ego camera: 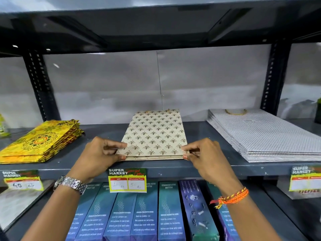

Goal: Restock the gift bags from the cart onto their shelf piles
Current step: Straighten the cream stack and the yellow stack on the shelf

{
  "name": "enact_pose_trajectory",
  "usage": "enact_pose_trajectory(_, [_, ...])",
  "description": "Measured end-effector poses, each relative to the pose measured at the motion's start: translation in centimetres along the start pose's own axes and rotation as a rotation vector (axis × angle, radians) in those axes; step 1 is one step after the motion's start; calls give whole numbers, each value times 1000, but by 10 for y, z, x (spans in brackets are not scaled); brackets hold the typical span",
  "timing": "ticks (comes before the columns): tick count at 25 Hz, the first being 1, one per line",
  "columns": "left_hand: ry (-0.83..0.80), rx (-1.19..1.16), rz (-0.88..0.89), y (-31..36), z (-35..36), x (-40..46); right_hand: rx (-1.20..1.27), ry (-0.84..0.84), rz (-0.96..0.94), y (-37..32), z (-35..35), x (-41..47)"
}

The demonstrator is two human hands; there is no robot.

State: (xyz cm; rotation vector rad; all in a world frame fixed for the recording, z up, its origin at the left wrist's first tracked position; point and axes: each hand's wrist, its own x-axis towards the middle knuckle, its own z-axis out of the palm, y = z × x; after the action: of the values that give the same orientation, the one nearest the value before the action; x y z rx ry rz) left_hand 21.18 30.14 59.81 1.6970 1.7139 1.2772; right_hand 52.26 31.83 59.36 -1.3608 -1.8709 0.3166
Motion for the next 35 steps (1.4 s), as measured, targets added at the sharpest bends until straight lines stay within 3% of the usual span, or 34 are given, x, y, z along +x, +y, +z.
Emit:
enact_pose_trajectory(6, [13, -106, -25, 0, 1, -8, 33, 3, 12, -3, -1, -2])
enact_pose_trajectory(16, [97, -20, 31, 0, 2, -15, 14, -8, 12, -4, -5, 4])
enact_pose_trajectory(24, [20, -194, 49, 1, -17, -22, -7, -54, 29, -15, -15, -2])
enact_pose_trajectory(27, [210, -184, 100, -18, -75, -38, -204, 152, -100, -46, -10, -10])
enact_pose_trajectory(29, [404, -70, 56, -43, -128, -49, -100, 219, -240, -86, 14, -15])
enact_pose_trajectory(31, [513, 110, -29, -73, -182, -57, 125, 61, -311, -136, 59, -13])
enact_pose_trajectory(35, [399, 329, -187, -122, -246, -44, 201, -307, -396, -214, 158, 13])
